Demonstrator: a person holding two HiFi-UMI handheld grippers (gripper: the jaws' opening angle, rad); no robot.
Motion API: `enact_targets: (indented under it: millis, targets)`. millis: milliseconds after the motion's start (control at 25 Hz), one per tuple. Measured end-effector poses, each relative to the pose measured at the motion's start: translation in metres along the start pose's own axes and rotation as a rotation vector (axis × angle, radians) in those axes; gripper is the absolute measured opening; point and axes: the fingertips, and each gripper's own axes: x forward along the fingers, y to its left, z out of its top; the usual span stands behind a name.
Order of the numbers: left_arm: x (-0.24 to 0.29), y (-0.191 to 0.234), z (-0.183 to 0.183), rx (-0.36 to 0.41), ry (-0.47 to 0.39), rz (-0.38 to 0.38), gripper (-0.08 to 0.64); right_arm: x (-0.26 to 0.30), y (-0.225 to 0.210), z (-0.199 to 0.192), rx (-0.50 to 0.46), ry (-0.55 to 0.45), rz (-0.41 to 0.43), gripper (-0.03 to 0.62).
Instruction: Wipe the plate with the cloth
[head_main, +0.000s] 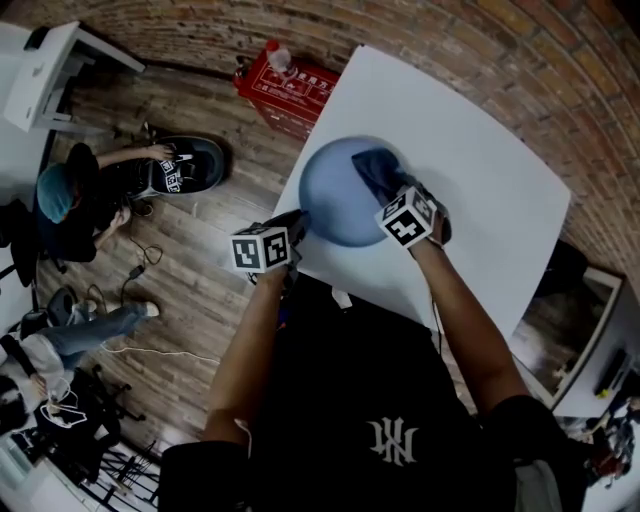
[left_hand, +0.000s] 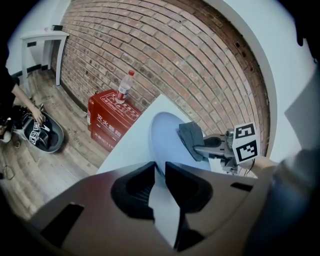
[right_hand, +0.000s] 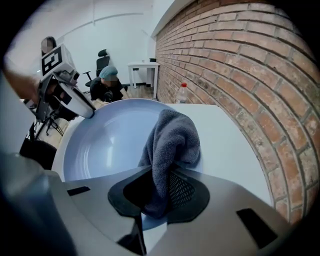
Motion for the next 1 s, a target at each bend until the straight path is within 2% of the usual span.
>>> enact_targets:
  millis: [280, 360, 520, 680, 800, 1000]
  targets:
    - [-0.001, 0.001, 0.000, -0.005, -0.007, 0.000, 0.066, 0.000, -0.013, -0.002, 0.041, 0.003, -0.038, 0.081]
    - [-0.001, 0.000, 0.000, -0.011, -0.007, 0.004, 0.066, -0.003, -0.009, 0.000, 0.056, -0.015, -0.024, 0.081]
    - [0.000, -0.001, 0.000, -0.020, -0.008, 0.001, 0.064, -0.020, 0.018, 0.023, 0.167, -0.146, 0.094, 0.081]
    - [-0.002, 0.000, 0.000, -0.021, -0.020, 0.006, 0.064, -0.036, 0.074, 0.054, 0.188, -0.220, 0.271, 0.081]
    - [-0.002, 0.000, 0.001, -0.020, -0.022, 0.009, 0.064, -0.032, 0.115, 0.060, 0.185, -0.197, 0.390, 0.081]
    - [-0.001, -0.001, 0.001, -0.025, -0.023, 0.008, 0.063, -0.017, 0.147, 0.042, 0.151, -0.091, 0.467, 0.081]
